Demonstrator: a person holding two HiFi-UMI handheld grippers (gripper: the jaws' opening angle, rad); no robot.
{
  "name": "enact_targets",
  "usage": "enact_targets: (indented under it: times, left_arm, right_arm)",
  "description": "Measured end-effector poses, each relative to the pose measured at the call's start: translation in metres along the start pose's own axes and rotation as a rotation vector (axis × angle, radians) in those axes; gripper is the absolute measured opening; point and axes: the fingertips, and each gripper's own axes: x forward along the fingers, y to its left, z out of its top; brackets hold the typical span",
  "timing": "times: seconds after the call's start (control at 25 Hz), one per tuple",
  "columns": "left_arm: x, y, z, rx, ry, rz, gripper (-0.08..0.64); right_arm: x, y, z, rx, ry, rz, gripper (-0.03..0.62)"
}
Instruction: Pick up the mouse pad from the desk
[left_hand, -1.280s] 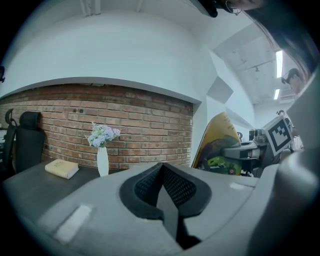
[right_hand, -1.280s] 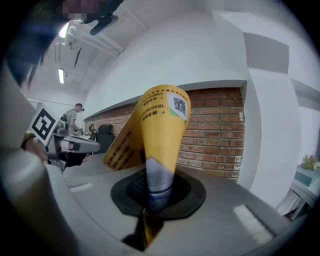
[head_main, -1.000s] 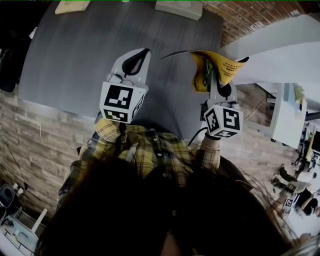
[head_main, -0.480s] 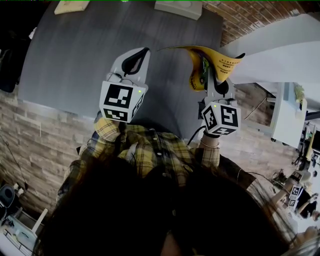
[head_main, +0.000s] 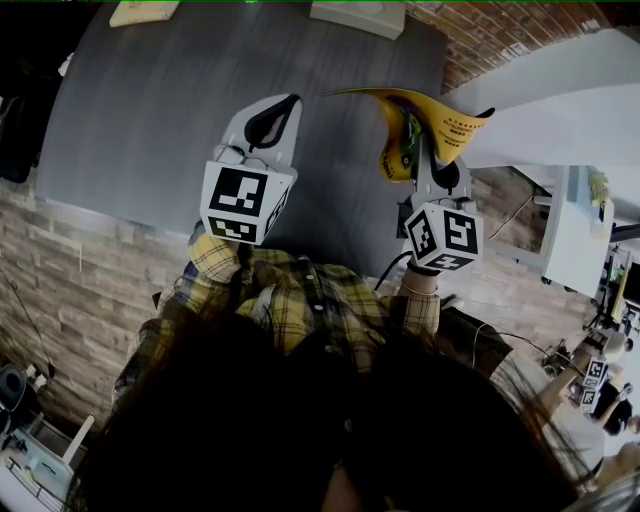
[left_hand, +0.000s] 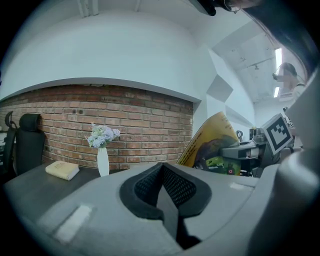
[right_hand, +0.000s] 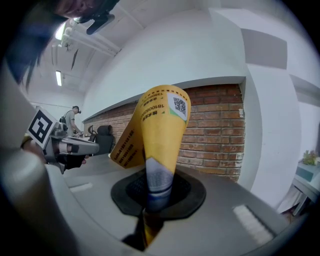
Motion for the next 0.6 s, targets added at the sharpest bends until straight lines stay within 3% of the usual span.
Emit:
enact_targets:
  times: [0.6]
  left_arm:
    - [0.0003, 0.0017, -0.0012, 0.002, 0.000, 0.009, 0.000]
  right_arm:
    - [-0.0015, -0.0036, -0.0008, 0.001, -0.003, -0.017, 0.021]
